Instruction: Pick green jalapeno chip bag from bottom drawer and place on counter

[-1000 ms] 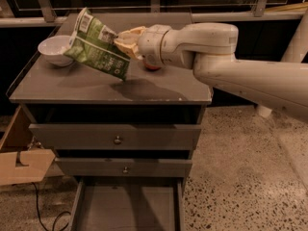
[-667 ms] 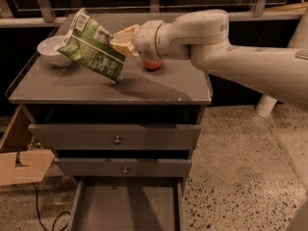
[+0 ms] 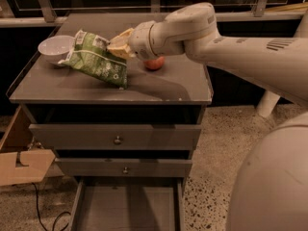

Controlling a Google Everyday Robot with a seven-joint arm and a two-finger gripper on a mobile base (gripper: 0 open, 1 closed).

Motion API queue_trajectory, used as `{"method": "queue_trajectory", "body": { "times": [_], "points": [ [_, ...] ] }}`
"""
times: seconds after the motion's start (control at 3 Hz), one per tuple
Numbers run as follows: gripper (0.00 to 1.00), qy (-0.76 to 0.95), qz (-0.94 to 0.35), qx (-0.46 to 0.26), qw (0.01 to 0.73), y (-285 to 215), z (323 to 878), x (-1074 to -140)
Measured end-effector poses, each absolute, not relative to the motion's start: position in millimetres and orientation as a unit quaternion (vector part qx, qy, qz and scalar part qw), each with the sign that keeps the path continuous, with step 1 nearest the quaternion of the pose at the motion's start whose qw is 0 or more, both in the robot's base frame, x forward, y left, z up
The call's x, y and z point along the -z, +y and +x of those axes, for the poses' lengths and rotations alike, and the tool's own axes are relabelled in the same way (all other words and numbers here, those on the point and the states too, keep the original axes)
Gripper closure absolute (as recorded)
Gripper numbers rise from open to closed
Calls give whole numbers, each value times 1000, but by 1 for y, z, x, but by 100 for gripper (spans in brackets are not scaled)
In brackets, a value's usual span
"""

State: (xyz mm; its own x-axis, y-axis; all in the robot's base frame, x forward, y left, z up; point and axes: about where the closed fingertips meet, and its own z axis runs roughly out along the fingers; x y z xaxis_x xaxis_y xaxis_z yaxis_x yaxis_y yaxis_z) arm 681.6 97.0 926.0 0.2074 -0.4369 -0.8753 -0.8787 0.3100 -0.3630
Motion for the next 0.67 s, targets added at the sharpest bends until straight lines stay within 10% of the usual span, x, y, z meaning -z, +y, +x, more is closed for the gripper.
{"method": "queue_trajectory", "body": {
  "times": [0.67],
  "points": [
    [81,595,-561,-202,539,103,687,-919]
  ]
}}
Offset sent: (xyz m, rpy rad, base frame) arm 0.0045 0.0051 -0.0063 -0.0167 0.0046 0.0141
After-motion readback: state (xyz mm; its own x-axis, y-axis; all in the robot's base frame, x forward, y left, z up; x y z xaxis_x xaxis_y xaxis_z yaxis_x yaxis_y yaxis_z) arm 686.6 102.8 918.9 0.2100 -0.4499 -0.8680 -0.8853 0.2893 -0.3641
